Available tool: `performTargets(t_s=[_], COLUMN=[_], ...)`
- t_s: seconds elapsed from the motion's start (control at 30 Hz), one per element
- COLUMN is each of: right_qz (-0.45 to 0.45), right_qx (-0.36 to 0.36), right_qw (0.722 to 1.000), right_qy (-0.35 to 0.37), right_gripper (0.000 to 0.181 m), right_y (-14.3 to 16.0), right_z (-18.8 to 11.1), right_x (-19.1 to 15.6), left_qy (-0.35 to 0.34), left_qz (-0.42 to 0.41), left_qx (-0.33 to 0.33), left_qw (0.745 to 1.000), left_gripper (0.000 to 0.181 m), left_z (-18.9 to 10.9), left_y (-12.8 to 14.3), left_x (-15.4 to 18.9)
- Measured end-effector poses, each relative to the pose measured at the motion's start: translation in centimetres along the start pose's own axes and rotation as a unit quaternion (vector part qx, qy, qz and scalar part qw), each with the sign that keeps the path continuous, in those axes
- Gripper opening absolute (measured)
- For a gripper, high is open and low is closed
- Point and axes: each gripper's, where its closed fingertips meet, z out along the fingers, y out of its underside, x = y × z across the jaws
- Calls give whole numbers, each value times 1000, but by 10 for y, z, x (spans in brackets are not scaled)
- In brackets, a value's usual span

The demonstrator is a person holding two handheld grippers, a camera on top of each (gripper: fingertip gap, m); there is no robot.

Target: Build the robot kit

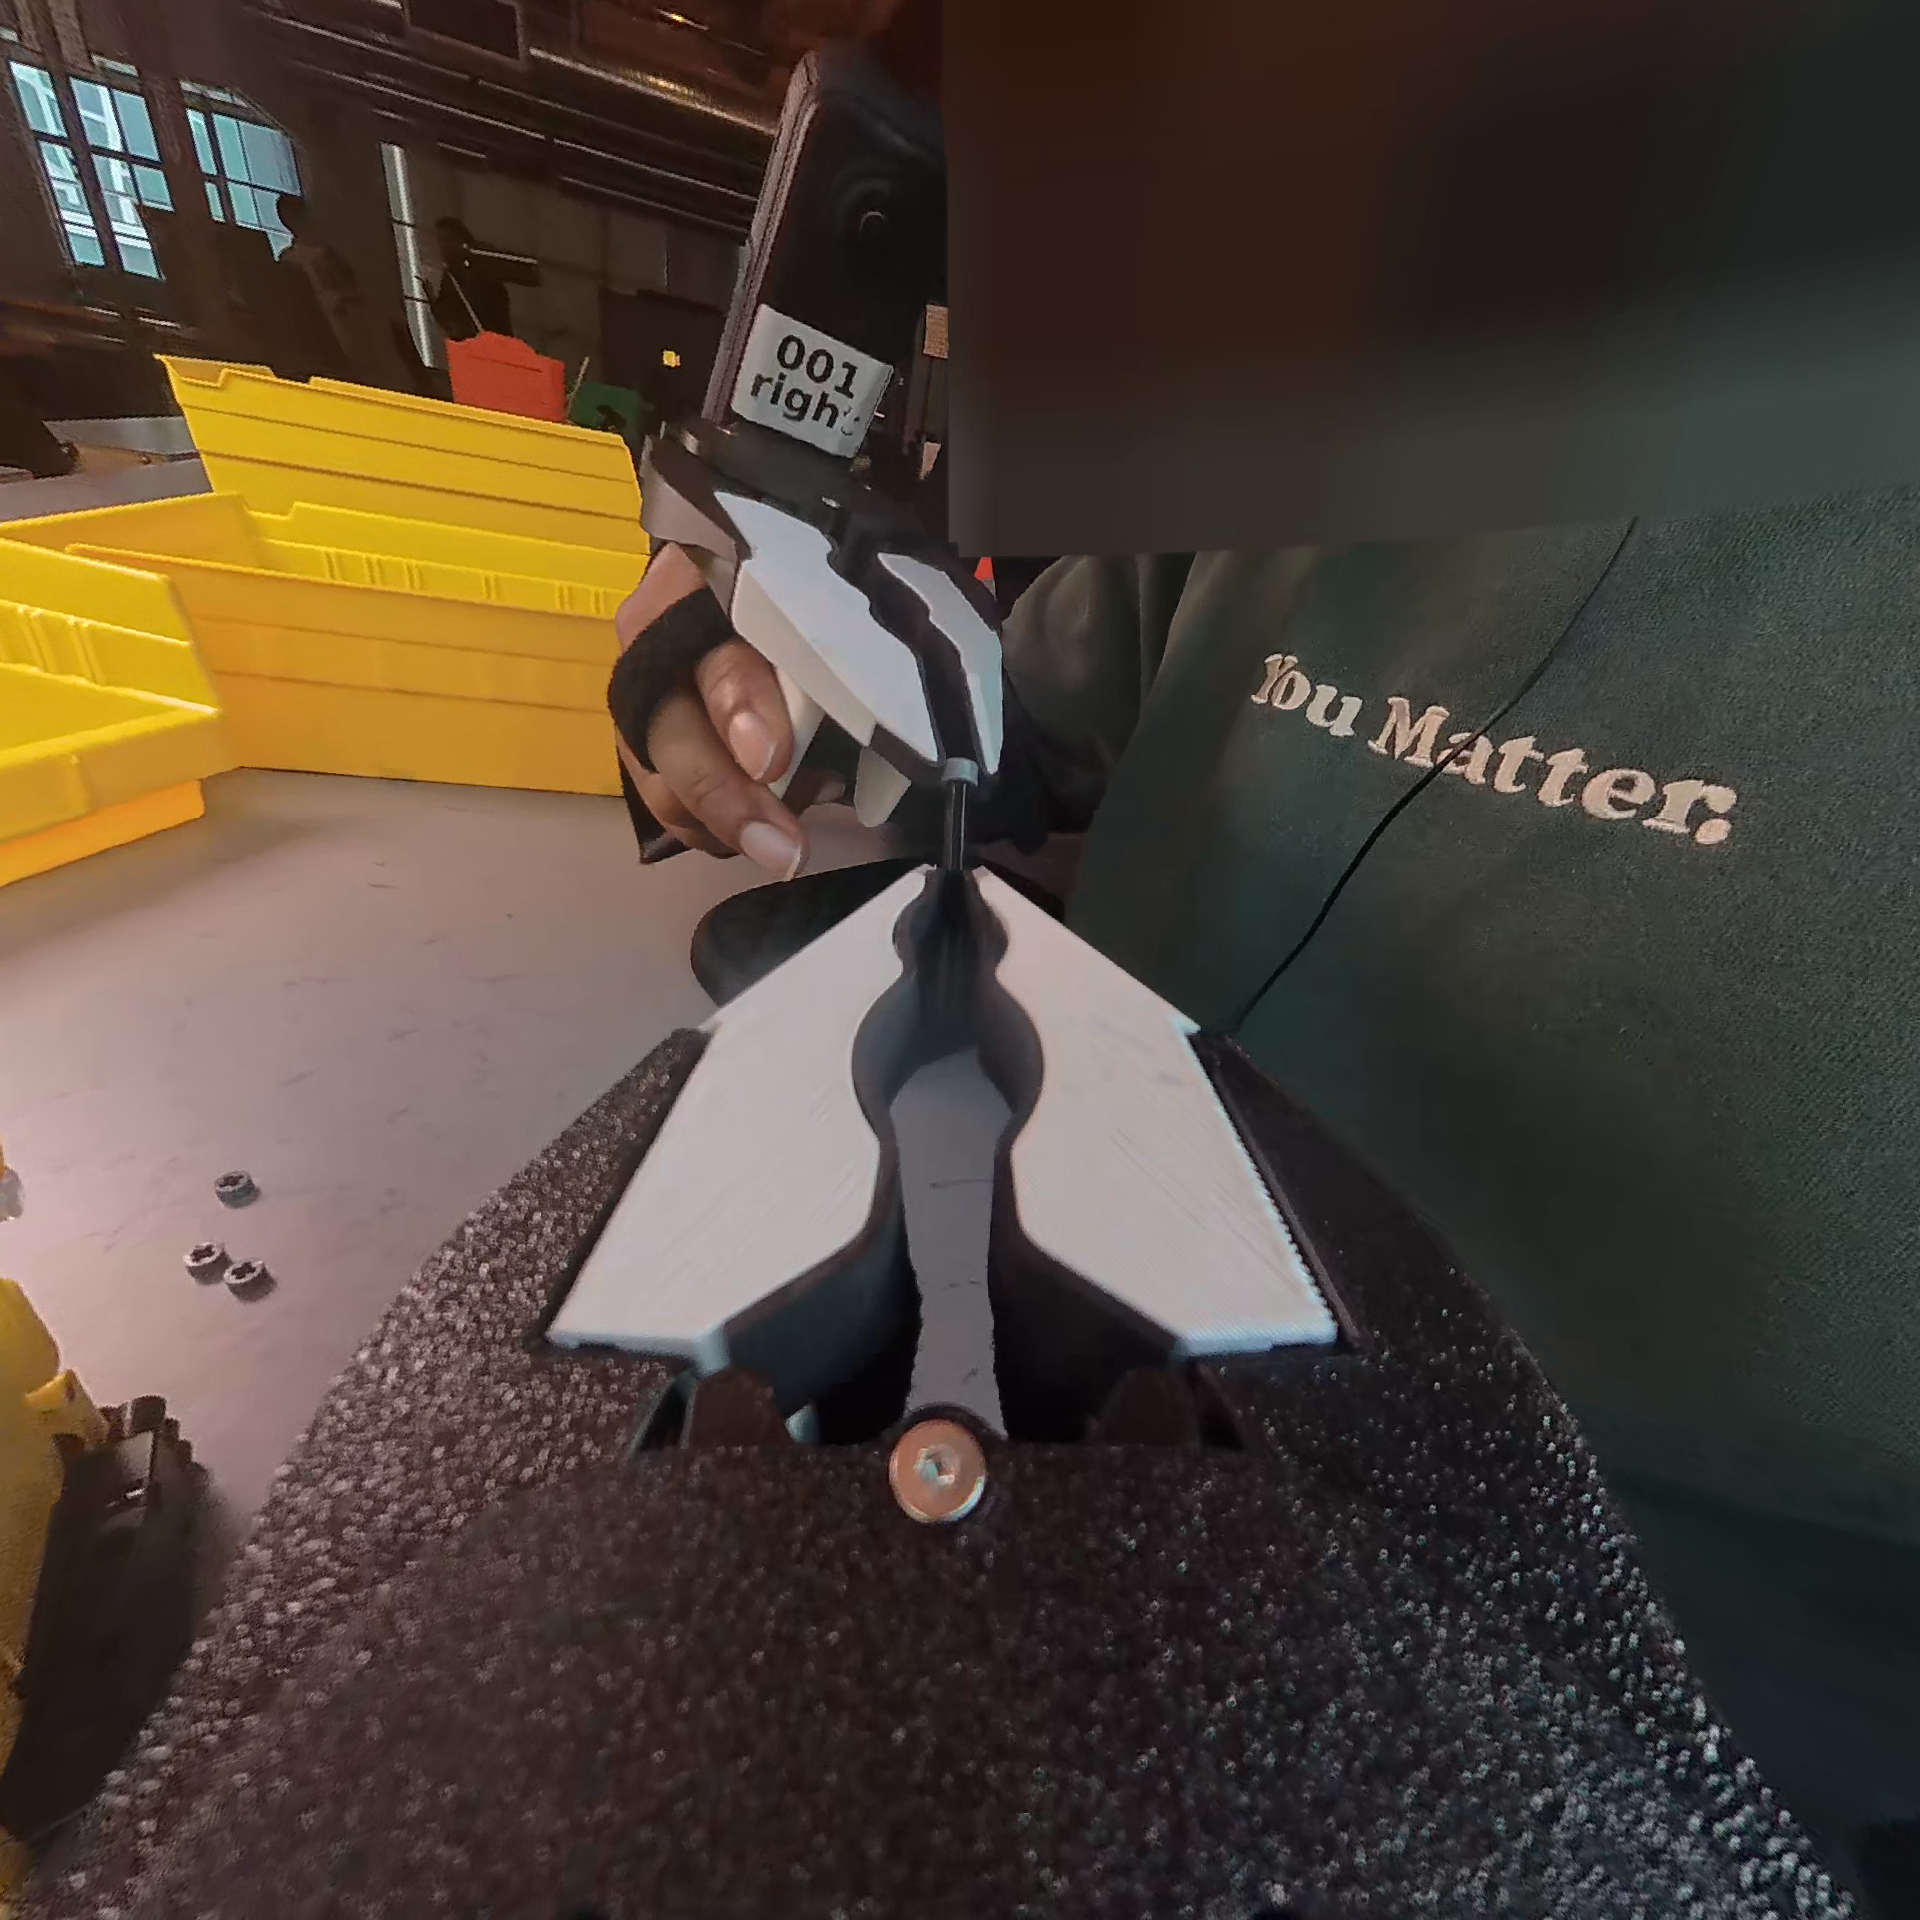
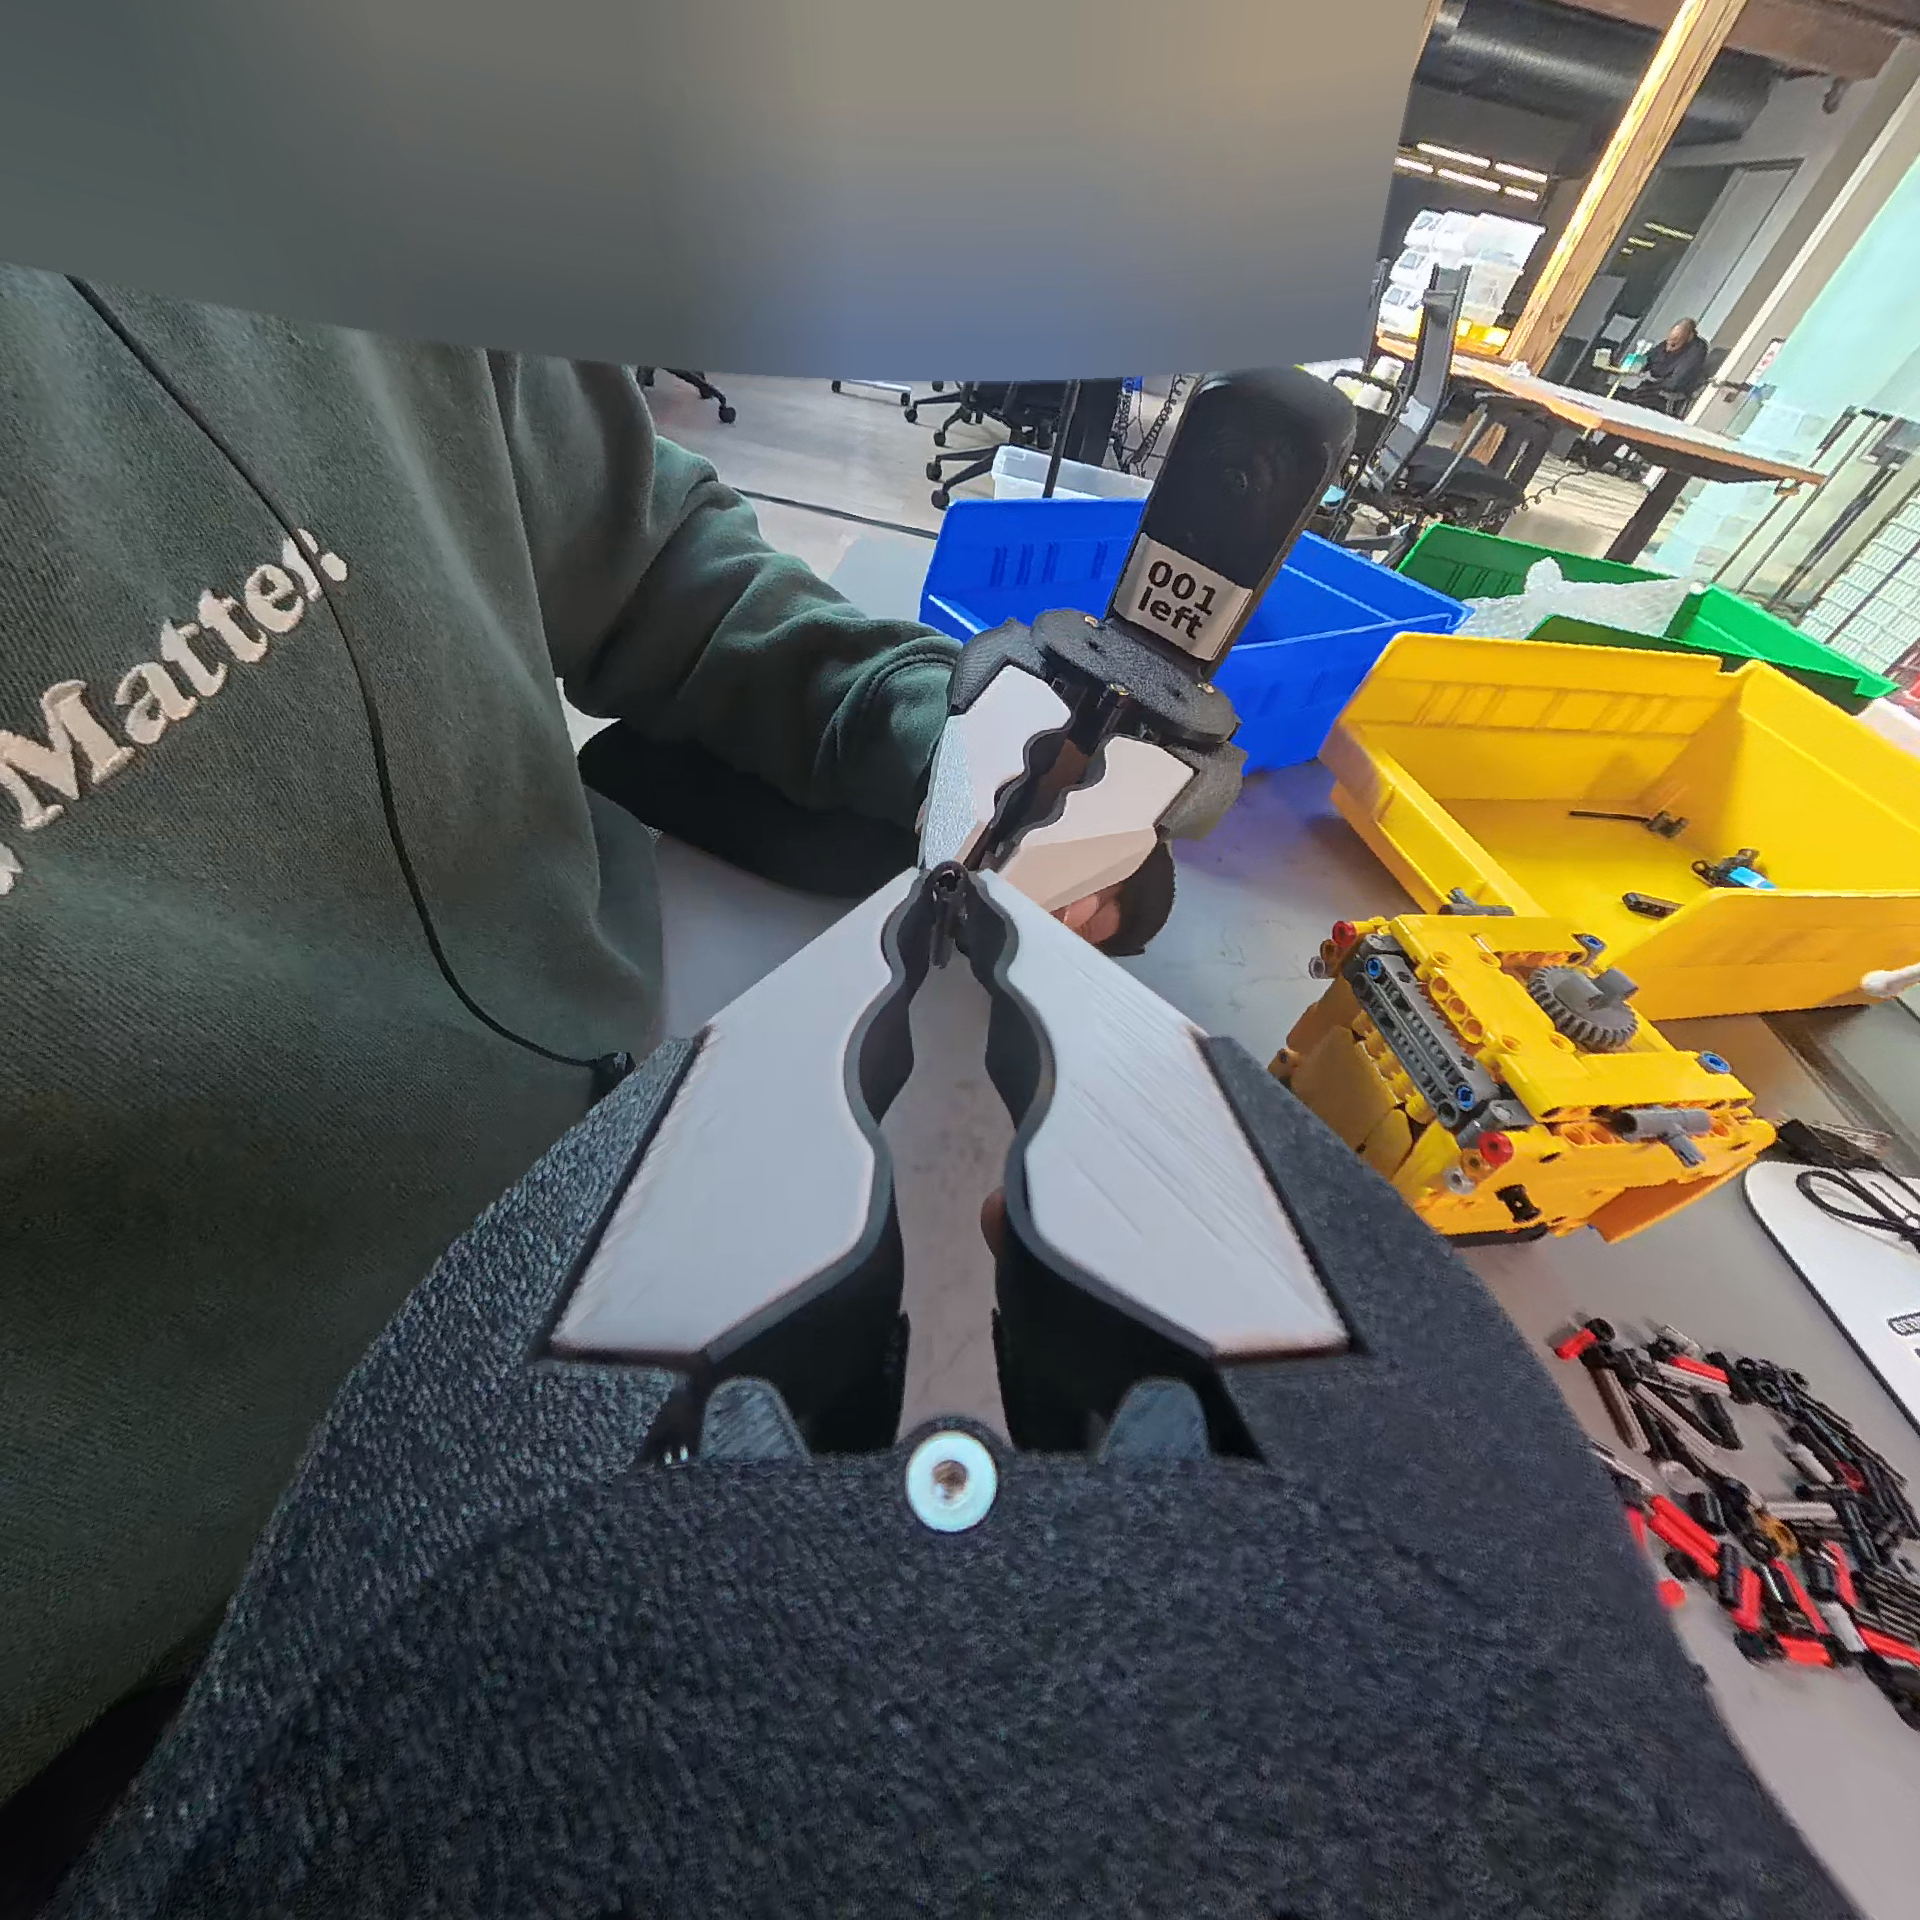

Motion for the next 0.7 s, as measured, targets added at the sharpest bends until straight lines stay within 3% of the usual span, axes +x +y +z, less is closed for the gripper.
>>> performTargets(t_s=[0.27, 0.7], right_qz=[-14, -16], right_qx=[-66, -112], right_qw=[998, 993], right_qy=[-3, -22], right_gripper=[6, 6], right_y=[21, 46], right_z=[-2, 4], right_x=[1, -2], left_qy=[-13, -35], left_qz=[-32, -40], left_qx=[-48, -118], left_qw=[998, 992], left_gripper=[1, 1], left_z=[1, 4], left_y=[17, 44], left_x=[-8, -15])
